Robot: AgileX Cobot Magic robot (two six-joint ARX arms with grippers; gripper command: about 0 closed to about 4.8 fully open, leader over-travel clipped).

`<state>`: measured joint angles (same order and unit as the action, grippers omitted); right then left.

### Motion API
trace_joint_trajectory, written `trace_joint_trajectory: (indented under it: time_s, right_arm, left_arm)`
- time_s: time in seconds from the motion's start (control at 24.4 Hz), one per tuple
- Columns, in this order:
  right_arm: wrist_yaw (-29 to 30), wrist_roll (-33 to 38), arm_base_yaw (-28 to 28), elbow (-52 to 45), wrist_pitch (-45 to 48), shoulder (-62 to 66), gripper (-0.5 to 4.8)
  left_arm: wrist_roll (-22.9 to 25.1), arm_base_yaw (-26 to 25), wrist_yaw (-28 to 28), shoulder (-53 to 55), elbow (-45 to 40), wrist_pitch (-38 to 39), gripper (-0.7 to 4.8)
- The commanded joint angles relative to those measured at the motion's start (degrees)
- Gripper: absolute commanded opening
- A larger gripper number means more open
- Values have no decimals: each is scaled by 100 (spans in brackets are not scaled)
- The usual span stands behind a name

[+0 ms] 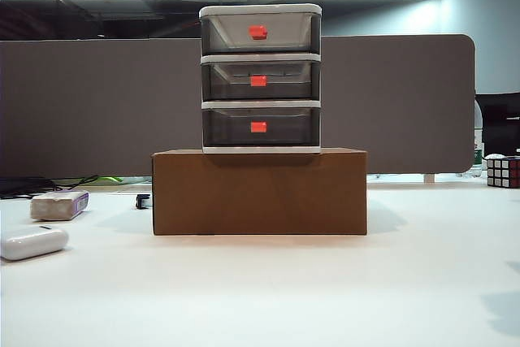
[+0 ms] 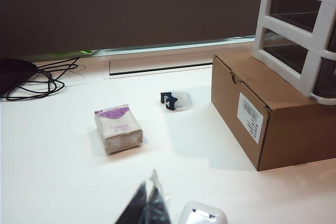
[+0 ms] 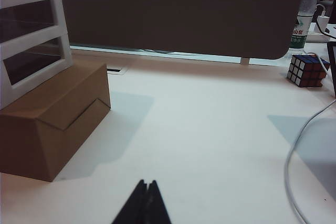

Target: Open the third layer of the drawer on the table, pick up the earphone case on the table and put it in, and finally close the drawer.

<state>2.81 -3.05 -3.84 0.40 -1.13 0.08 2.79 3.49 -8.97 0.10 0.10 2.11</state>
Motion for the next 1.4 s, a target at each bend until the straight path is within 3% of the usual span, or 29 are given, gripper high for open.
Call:
trace_joint_trajectory:
  time_s: [0.04, 0.33, 0.41, 0.45, 0.53, 0.62, 0.66, 0.74, 0.82, 0.9, 0.99, 1.07, 1.15, 1.19, 1.31, 1.4]
  right_arm:
    - [-15, 4, -4, -35, 94, -11, -5]
    - [-15, 7, -4, -35, 92, -11, -5]
    - [-4, 17, -4, -35, 87, -11, -5]
    - [59, 98, -7, -35, 85, -11, -5]
    - [1272, 1161, -31, -37, 85, -11, -5]
    - [2098, 1377, -33, -37, 50, -11, -5]
    - [2529, 1329, -33, -37, -4, -11, -5]
    - [2542, 1331, -33, -37, -13, -11, -5]
    - [2546, 1381, -31, -35, 46, -11, -5]
    - [2699, 1582, -31, -35, 129, -11, -5]
    - [2833, 1971, -57, -33, 280, -11, -6]
    - [2841, 2020, -240, -9, 271, -4, -6]
    - [2732, 2011, -529, 31, 262, 20, -6]
    - [2535, 1947, -772, 83, 262, 55, -6]
    - [1698, 1703, -1473, 330, 225, 339, -5]
    - [1261, 1482, -1880, 533, 267, 752, -6]
  left_arm:
    - [-28, -2, -28, 2, 33, -92, -5]
    - [-31, -2, -31, 2, 33, -57, -5]
    - [-240, -2, -120, 2, 33, -46, -5]
    - [-476, -2, -330, 2, 33, -57, -5]
    - [-1364, 39, -1650, 2, 35, -92, -5]
    - [-1735, 127, -2120, 2, 35, -87, -5]
    - [-2024, 269, -2238, 2, 35, -96, -5]
    - [-2479, 396, -2186, 2, 33, -103, -4]
    - [-3123, 551, -2074, 2, 35, -282, 57]
    - [-3237, 804, -2063, 2, 35, -511, 80]
    - [-3202, 1233, -1740, 2, 37, -560, 80]
    - [-3051, 1818, -1008, 4, 37, -590, 88]
    - [-2664, 2476, -260, 4, 37, -614, 132]
    - [-2496, 2990, 393, 46, 35, -619, 149]
    - [-2339, 4002, 1650, 579, 33, -1005, 149]
    - [-2153, 4385, 1987, 1272, 33, -1738, 150]
